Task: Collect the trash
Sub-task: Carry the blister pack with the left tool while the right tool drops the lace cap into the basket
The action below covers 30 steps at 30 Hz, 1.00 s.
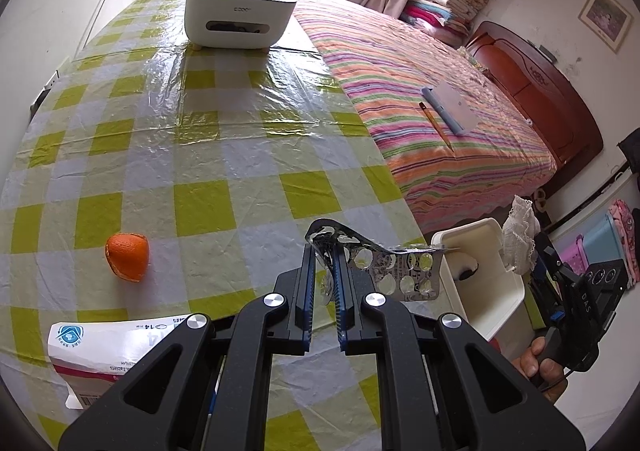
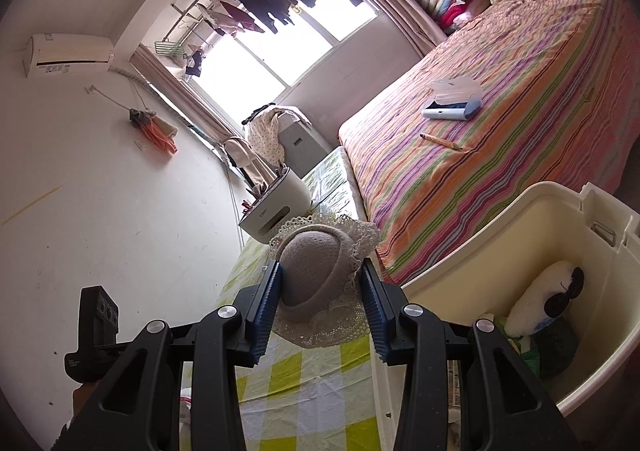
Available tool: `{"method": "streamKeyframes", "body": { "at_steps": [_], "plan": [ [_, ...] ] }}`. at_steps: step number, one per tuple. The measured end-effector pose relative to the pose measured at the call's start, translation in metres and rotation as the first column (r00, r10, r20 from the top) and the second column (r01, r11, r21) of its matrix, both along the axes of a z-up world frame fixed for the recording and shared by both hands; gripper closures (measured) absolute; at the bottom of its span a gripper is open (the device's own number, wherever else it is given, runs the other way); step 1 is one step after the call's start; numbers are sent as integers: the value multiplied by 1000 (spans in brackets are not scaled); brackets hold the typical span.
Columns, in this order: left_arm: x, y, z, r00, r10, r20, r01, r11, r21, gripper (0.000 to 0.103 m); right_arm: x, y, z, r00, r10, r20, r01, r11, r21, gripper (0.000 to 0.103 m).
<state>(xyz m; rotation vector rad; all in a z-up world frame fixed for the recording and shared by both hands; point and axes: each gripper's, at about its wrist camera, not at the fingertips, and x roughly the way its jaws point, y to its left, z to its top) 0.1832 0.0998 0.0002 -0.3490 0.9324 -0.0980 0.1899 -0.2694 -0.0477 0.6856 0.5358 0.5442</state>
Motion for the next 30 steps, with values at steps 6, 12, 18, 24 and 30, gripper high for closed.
{"method": "streamKeyframes", "body": {
  "at_steps": [6, 12, 18, 24, 30],
  "plan": [
    [2, -3, -2, 1000, -6, -4, 6, 1000, 9, 94, 1, -17, -5, 998, -58, -18, 58, 998, -10, 64],
    [3, -5, -4, 1000, -7, -12, 7, 1000, 10, 94, 4, -35, -11, 993, -110, -38, 110, 994, 0, 64],
    [1, -8, -2, 1000, -16, -8, 16, 1000, 9, 94, 8, -44, -18, 987, -146, -71, 145, 989, -15, 62],
    [1, -8, -2, 1000, -16, -8, 16, 1000, 1, 94, 10, -44, -23, 979, -181, -99, 178, 983, -37, 59],
    [1, -13, -5, 999, -27, -16, 27, 1000, 0, 94, 8, -45, -24, 973, -209, -97, 207, 978, -32, 40]
  ]
}}
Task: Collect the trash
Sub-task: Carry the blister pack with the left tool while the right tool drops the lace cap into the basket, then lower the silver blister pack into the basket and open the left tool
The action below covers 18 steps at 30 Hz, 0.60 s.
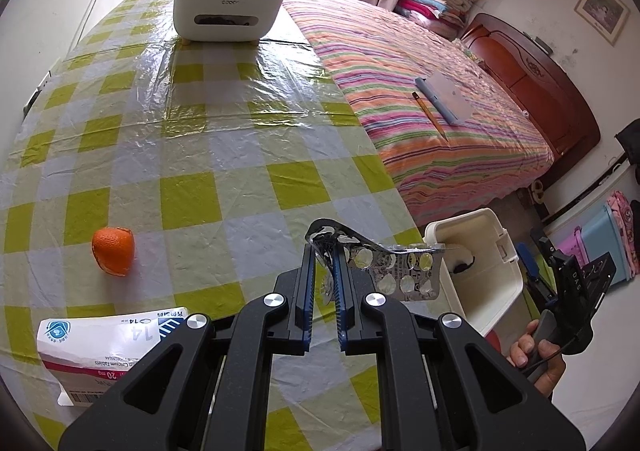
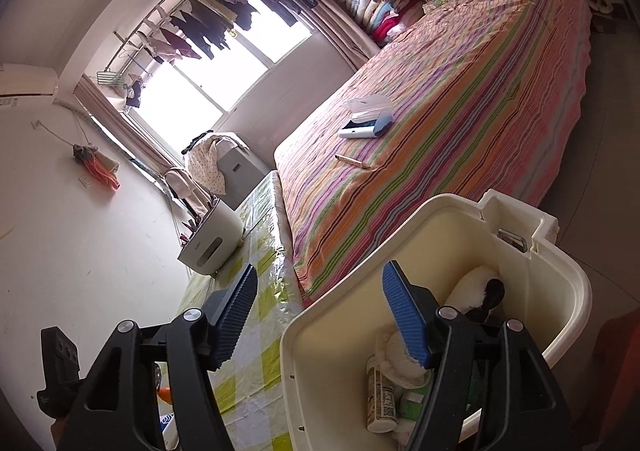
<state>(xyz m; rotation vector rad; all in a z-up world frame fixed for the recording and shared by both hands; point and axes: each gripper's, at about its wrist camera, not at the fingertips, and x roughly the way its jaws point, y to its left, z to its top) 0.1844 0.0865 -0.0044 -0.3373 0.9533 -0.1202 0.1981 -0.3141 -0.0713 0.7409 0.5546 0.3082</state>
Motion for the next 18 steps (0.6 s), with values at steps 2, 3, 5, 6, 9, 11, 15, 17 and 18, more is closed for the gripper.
{"method": "streamKeyframes", "body": {
  "at_steps": [2, 3, 5, 6, 9, 11, 15, 17, 18],
  "plan": [
    [0, -4, -2, 1000, -6, -3, 6, 1000, 2, 94, -1, -1, 0, 1000, -15, 10, 15, 1000, 5, 40],
    [1, -6, -3, 1000, -11, -6, 11, 1000, 2, 94, -2, -1, 1, 1000, -22, 14, 22, 1000, 8, 40],
    [1, -12, -5, 1000, -14, -2, 14, 1000, 4, 94, -2, -2, 3, 999, -25, 22, 24, 1000, 12, 40],
    [1, -15, -6, 1000, -16, -2, 16, 1000, 3, 94, -3, -3, 4, 999, -28, 29, 28, 999, 17, 40],
    [1, -28, -12, 1000, -29, -8, 29, 1000, 4, 94, -6, -5, 9, 998, -38, 53, 37, 999, 13, 40],
    [2, -37, -16, 999, -42, -14, 42, 999, -3, 94, -9, -7, 12, 996, -55, 71, 54, 998, 12, 39],
    [10, -58, -22, 998, -58, -22, 58, 998, -23, 94, -14, -15, 15, 992, -82, 98, 79, 996, 32, 39],
    [17, -69, -24, 997, -67, -28, 66, 997, -27, 94, -15, -20, 16, 990, -92, 105, 88, 995, 47, 39],
    [20, -76, -24, 997, -73, -30, 72, 997, -29, 94, -16, -22, 16, 989, -98, 107, 93, 994, 56, 39]
  ]
}}
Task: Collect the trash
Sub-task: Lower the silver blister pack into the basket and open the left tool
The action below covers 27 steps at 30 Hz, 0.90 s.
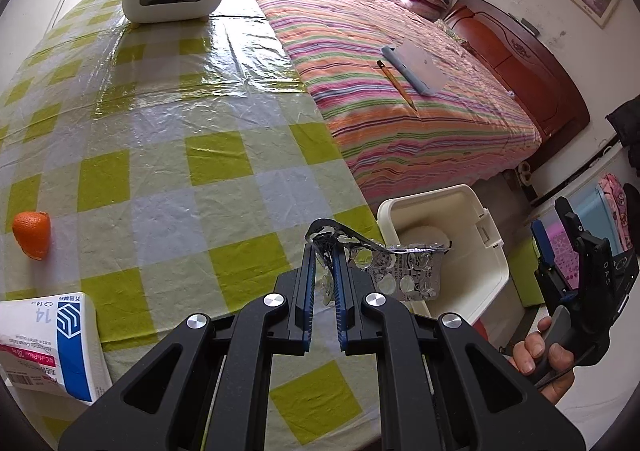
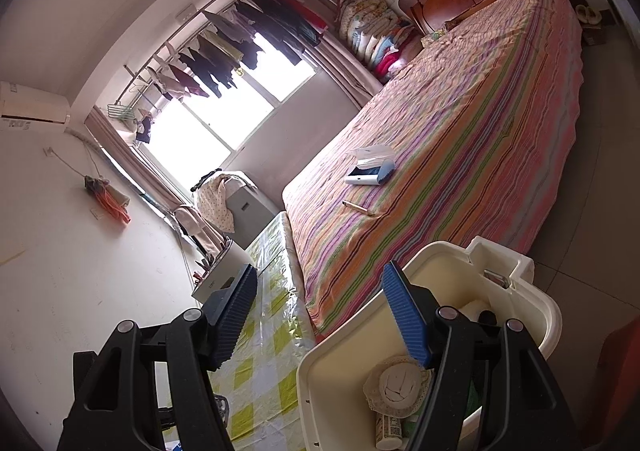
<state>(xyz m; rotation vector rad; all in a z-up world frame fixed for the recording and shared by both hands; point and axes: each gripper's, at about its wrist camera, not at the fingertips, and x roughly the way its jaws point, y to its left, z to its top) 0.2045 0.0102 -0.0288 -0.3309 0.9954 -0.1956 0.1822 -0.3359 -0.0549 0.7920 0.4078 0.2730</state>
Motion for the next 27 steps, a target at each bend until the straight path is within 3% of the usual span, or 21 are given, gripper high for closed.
{"method": "streamKeyframes", "body": {
  "at_steps": [13, 27],
  "plan": [
    [44, -65, 5, 999, -43, -3, 43, 999, 17, 94, -5, -20, 3, 999, -24, 31, 22, 998, 57, 39],
    [75, -120, -13, 995, -92, -38, 95, 992, 80, 94, -7, -24, 3, 999, -32, 36, 29, 996, 82, 39]
  ]
}}
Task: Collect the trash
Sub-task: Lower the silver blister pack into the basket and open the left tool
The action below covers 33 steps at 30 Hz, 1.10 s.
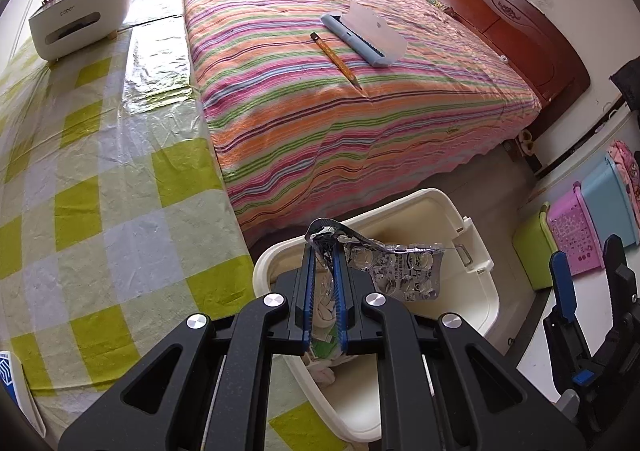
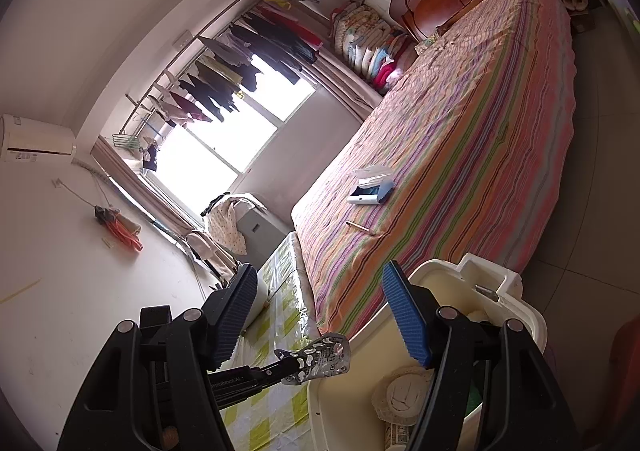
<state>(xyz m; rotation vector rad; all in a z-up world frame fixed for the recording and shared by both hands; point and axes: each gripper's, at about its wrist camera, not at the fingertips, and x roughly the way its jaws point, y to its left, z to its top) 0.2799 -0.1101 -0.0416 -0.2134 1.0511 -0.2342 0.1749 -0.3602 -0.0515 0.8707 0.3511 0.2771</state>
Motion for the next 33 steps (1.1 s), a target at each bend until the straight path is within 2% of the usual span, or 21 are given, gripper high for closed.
{"method": "streamKeyframes", "body": {
  "at_steps": [12, 13, 14, 15, 16, 17, 19, 25, 28, 29, 33],
  "plan": [
    [9, -21, -5, 1000, -8, -18, 9, 999, 34, 91, 0, -1, 1, 1000, 9, -1, -9, 1000, 5, 39],
    [9, -22, -6, 1000, -6, -20, 6, 999, 33, 85, 0, 0, 1, 1000, 9, -2, -9, 1000, 4, 39],
    [9, -22, -6, 1000, -2, -22, 3, 999, 35, 70, 0, 0, 1, 1000, 9, -3, -9, 1000, 3, 39],
    [8, -22, -6, 1000, 4, -19, -4, 999, 42, 60, 0, 0, 1, 1000, 10, -3, -10, 1000, 3, 39],
    [6, -21, -5, 1000, 15, -5, -14, 998, 54, 43, 1, 1, 1, 1000, 11, -3, -11, 1000, 3, 39],
    [3, -20, -3, 999, 27, 18, -28, 997, 71, 36, 1, 1, 1, 1000, 12, -3, -12, 1000, 3, 39],
    [-1, -19, 0, 999, 28, 41, -31, 995, 100, 33, 1, 1, 1, 1000, 14, -3, -14, 1000, 3, 39],
    [-19, -5, 11, 999, 11, 52, -17, 993, 118, 32, 1, 3, 1, 1000, 17, -5, -17, 1000, 5, 39],
    [-35, 7, 20, 997, 13, 70, -21, 993, 114, 32, 2, 6, 0, 1000, 26, -10, -26, 1000, 6, 39],
    [-41, 11, 23, 997, 16, 74, -25, 993, 115, 29, 4, 6, 0, 999, 30, -12, -30, 1000, 8, 39],
    [-74, 33, 34, 995, 37, 96, -44, 996, 74, 26, 5, 8, -2, 999, 44, -22, -44, 999, 20, 39]
  ]
}}
